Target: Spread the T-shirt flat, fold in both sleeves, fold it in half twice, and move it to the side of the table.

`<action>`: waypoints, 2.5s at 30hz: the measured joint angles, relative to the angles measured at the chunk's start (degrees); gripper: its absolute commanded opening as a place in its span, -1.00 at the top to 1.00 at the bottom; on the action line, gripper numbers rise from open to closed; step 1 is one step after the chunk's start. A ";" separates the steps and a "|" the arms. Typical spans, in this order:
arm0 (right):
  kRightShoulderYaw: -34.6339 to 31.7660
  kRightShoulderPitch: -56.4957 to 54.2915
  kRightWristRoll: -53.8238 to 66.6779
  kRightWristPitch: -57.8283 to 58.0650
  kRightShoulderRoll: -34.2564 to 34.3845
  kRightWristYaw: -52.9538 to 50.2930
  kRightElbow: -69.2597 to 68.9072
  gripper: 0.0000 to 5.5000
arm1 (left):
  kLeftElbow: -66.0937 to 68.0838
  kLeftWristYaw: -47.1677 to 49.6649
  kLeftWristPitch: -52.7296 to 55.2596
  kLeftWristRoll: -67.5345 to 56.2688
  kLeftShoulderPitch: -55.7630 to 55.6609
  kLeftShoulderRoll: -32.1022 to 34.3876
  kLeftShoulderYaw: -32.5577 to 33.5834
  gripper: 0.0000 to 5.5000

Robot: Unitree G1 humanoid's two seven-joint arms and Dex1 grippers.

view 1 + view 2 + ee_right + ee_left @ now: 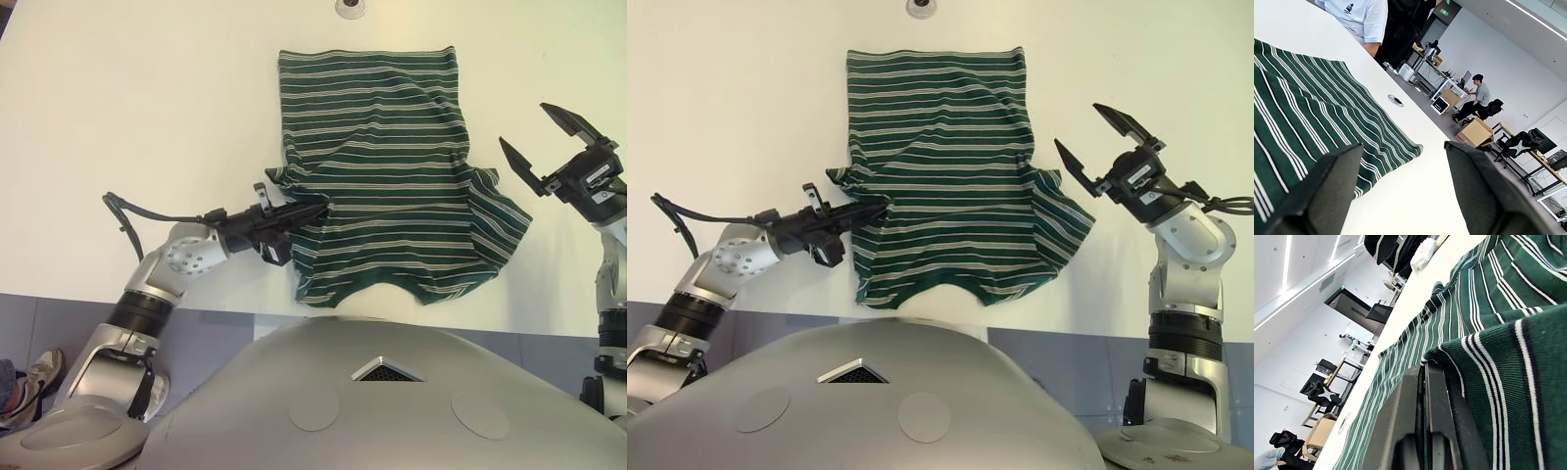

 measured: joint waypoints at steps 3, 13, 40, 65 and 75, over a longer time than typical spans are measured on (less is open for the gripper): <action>0.32 -0.38 -0.77 0.00 0.12 -0.14 0.19 -0.13 | 1.92 1.12 0.37 2.11 -1.49 -2.14 -1.09 0.99; 0.44 -0.94 -1.05 0.09 0.28 -0.12 0.15 -0.13 | 3.49 3.69 0.34 6.01 -4.32 -3.92 -3.87 0.99; -2.68 1.29 -19.87 -0.02 -6.36 -9.34 4.10 -0.13 | 4.13 4.81 3.03 2.12 -3.51 -5.41 -5.47 0.10; -3.50 21.37 -20.56 -1.89 -21.68 1.54 -4.18 -0.13 | 0.41 8.23 3.66 4.95 1.14 -6.29 -3.31 0.10; -1.38 14.07 -22.11 -1.47 -20.06 -1.56 -2.04 0.42 | 0.44 8.52 3.77 5.01 1.03 -6.56 -3.32 0.09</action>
